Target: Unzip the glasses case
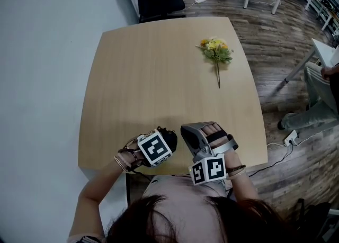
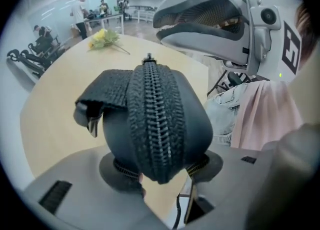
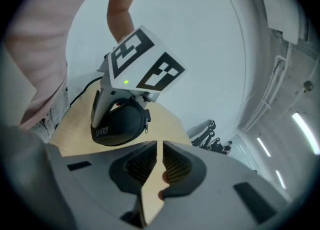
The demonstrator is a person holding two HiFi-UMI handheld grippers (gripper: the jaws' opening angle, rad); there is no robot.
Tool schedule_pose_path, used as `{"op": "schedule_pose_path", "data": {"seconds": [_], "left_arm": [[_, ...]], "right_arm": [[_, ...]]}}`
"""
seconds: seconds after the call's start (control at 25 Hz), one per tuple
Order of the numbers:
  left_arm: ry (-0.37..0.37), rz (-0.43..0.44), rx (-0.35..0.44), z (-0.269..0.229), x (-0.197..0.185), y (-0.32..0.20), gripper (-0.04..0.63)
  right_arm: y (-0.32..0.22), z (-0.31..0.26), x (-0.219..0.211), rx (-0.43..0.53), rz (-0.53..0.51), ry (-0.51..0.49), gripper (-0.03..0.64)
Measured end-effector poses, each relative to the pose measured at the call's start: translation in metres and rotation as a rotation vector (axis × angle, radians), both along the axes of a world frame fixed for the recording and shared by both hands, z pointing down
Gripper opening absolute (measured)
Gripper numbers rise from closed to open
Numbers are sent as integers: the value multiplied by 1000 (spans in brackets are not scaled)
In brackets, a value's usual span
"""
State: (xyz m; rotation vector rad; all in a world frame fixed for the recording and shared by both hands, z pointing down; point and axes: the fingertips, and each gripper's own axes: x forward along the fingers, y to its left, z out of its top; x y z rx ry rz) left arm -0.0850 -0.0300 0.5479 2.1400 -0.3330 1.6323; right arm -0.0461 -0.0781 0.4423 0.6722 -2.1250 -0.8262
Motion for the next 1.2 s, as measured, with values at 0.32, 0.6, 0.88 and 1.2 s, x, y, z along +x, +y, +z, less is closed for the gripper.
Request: {"op": "schedule_pose_path", "data": {"seconds": [0.32,0.6,0.88,1.2], "left_arm": [[139,-224,49,-16,-5,-21,219],[319,-444,140,-47,-10,-40,221],[405,-580,235,-69,-23,-51,221],[570,-717,402,-106,-36,-68,221]], "right_arm": [[-15,-6,20,-61,139,-149,38],[-28,-13,46,-141,304,-337,26],[-36,-11,67,-191,434,-412,15],[-38,-18,80,-316,552,-624,15]]}}
